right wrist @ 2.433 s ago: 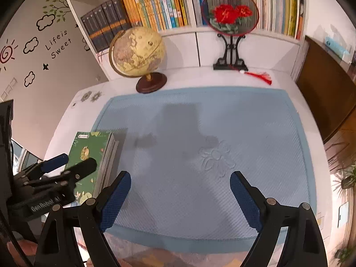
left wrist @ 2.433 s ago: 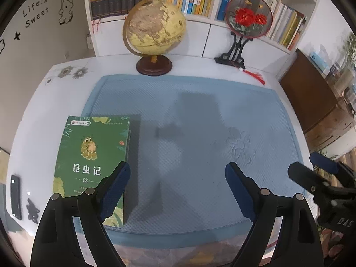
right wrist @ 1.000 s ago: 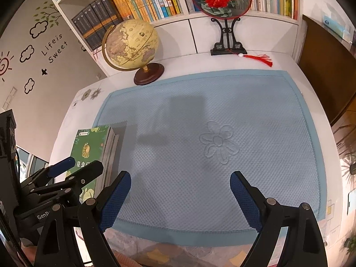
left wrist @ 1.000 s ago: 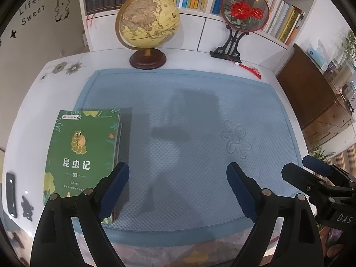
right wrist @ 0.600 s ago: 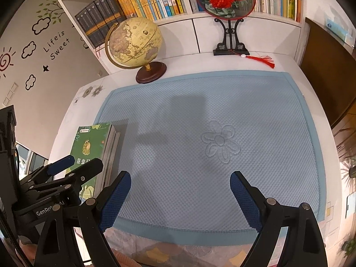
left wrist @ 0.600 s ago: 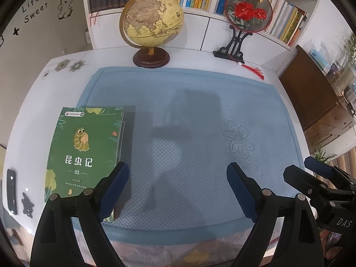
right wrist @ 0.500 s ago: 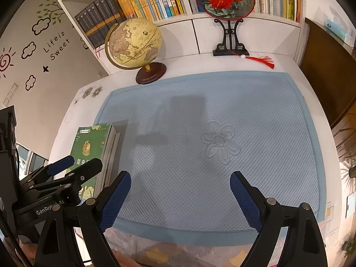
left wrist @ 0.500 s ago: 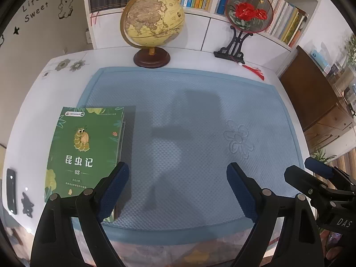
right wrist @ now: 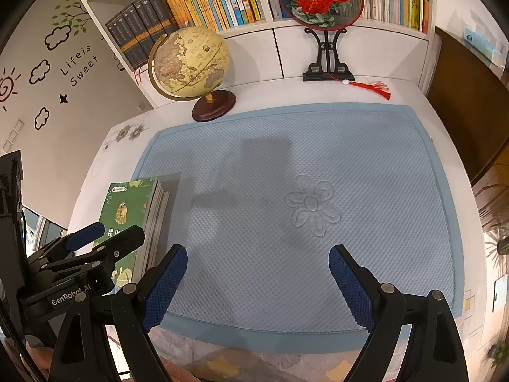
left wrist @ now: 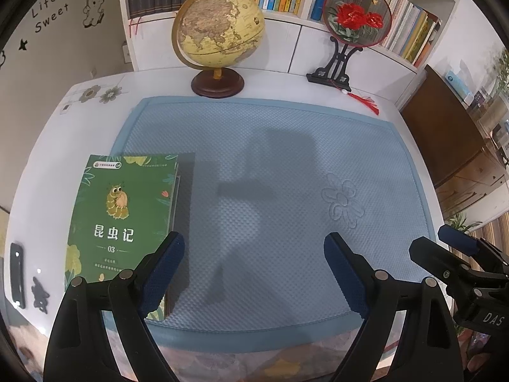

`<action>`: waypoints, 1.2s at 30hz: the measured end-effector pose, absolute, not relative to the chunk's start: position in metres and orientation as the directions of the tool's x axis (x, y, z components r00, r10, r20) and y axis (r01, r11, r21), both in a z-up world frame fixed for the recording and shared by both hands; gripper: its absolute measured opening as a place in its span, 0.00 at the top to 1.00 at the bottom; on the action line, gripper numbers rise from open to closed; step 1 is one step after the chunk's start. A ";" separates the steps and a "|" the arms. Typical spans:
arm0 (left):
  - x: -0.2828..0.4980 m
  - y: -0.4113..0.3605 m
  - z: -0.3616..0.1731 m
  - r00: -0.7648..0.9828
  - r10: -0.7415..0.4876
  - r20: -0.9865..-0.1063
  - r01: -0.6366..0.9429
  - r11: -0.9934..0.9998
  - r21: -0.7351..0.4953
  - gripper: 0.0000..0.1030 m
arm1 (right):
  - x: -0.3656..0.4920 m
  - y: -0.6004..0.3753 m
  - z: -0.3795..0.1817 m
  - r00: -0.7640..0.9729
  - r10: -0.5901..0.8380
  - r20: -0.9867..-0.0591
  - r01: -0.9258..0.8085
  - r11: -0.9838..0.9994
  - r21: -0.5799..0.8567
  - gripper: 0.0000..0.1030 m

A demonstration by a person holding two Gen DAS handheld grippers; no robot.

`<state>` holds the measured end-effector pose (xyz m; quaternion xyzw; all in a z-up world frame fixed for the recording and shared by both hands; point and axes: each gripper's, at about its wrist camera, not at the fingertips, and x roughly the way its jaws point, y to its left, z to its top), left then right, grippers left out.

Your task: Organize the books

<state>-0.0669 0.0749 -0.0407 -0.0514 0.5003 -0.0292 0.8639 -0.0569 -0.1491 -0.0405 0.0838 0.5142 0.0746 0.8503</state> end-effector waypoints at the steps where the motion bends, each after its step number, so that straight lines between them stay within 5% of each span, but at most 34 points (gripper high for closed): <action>1: -0.067 0.075 -0.041 0.498 -0.100 -0.861 -0.002 0.993 -0.116 0.14 | -0.057 -0.149 -0.040 0.460 0.212 -0.862 -0.041 0.975 0.218 0.13; 36: -0.070 0.075 -0.039 0.511 -0.076 -0.856 -0.002 0.996 -0.090 0.14 | -0.059 -0.148 -0.044 0.454 0.213 -0.865 -0.036 0.974 0.222 0.13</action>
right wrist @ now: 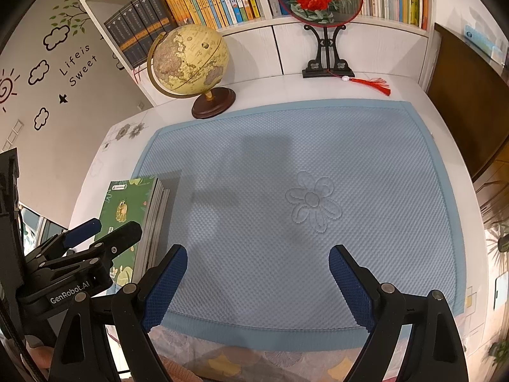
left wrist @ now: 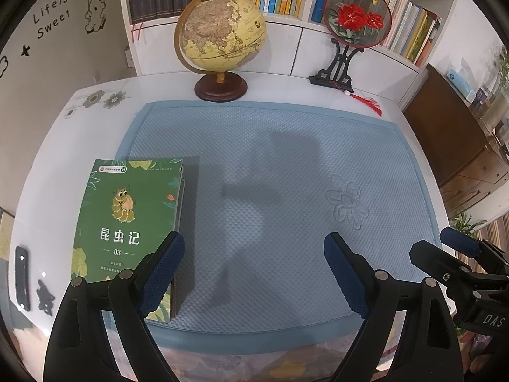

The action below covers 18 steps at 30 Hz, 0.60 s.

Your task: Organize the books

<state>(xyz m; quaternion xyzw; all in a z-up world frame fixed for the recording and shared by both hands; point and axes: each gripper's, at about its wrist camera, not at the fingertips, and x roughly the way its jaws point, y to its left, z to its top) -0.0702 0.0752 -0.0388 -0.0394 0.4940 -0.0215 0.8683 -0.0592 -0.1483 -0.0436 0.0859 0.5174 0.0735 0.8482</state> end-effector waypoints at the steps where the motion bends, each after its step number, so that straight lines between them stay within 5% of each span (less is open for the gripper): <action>1: -0.070 0.075 -0.039 0.511 -0.076 -0.856 -0.001 0.996 -0.089 0.14 | -0.059 -0.148 -0.044 0.453 0.214 -0.865 -0.036 0.974 0.222 0.13; 18: -0.069 0.074 -0.044 0.505 -0.041 -0.862 0.001 0.999 -0.047 0.09 | -0.057 -0.148 -0.050 0.427 0.218 -0.877 -0.040 0.974 0.223 0.13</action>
